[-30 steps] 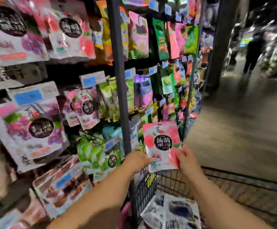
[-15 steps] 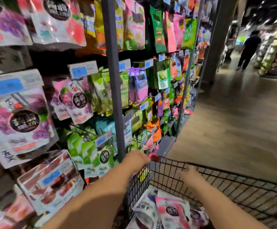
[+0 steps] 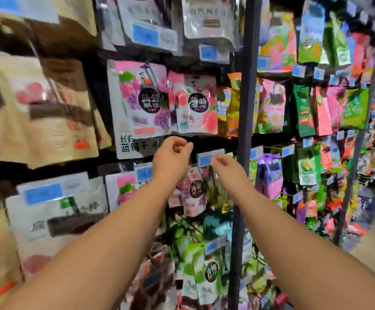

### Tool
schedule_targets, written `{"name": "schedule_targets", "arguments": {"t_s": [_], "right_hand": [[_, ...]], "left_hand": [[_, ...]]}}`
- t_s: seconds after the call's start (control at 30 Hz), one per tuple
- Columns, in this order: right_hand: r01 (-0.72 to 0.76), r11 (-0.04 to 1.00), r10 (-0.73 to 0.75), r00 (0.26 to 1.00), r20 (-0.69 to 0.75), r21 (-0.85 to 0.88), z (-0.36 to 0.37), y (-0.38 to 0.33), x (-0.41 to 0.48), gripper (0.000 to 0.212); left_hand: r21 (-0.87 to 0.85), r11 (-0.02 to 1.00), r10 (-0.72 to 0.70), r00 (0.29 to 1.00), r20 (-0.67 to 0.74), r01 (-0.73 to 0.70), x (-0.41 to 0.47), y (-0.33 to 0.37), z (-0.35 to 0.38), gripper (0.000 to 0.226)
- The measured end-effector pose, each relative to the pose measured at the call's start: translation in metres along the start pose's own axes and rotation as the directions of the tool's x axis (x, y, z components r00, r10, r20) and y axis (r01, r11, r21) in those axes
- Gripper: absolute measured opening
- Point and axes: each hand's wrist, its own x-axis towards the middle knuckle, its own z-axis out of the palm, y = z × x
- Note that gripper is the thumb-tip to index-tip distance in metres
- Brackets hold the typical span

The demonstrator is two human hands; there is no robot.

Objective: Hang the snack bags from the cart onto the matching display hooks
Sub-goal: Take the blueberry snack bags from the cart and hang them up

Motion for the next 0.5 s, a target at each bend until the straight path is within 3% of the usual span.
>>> {"name": "schedule_targets", "arguments": {"t_s": [0.17,0.27,0.43,0.5], "right_hand": [[0.163,0.986,-0.166,0.985,0.051,0.046,0.036,-0.077,0.040,0.028],[0.184,0.979,-0.193,0.975,0.110,0.093,0.057,-0.101,0.060,0.035],[0.019,0.969,-0.076,0.972,0.222,0.248,0.089,-0.120,0.084,0.029],[-0.052,0.948,-0.028,0.969,0.246,0.313,0.096,-0.121,0.088,0.040]], "left_hand": [[0.019,1.000,0.008,0.986,-0.165,-0.005,0.036,0.008,-0.062,0.014],[0.047,0.999,0.005,0.971,-0.241,0.007,0.041,-0.003,-0.089,0.012],[0.046,0.991,-0.113,0.974,-0.196,0.124,0.053,-0.022,-0.115,0.036],[0.046,0.988,-0.138,0.977,-0.160,0.147,0.056,-0.024,-0.121,0.043]]}}
